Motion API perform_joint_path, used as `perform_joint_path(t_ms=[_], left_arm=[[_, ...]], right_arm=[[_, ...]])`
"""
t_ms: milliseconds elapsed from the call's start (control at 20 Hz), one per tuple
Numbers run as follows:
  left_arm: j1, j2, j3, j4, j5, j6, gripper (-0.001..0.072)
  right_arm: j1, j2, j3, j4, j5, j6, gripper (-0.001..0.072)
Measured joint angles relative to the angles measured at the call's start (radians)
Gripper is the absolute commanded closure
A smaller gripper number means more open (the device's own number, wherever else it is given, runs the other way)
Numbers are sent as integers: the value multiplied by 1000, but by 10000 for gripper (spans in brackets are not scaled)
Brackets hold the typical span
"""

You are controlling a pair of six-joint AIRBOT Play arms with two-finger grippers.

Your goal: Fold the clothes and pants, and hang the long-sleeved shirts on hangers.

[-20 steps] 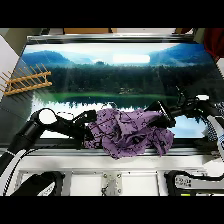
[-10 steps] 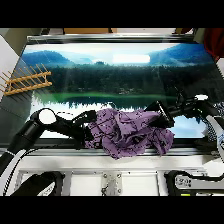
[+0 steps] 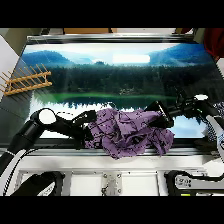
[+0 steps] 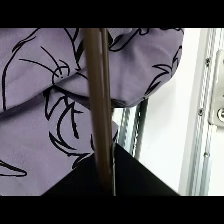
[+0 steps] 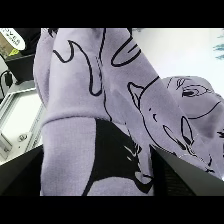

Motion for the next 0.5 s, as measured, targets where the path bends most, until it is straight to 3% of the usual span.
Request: perform_joint_path(t_ms=[400,450,500], left_arm=[[0,0,0,-1,2,0,692],[0,0,0,-1,2,0,691],[0,0,0,-2,2,0,692]], right_arm=[[0,0,0,1,-13,0,19],[0,0,0,1,-15,0,60],[0,0,0,1,-16,0,338]])
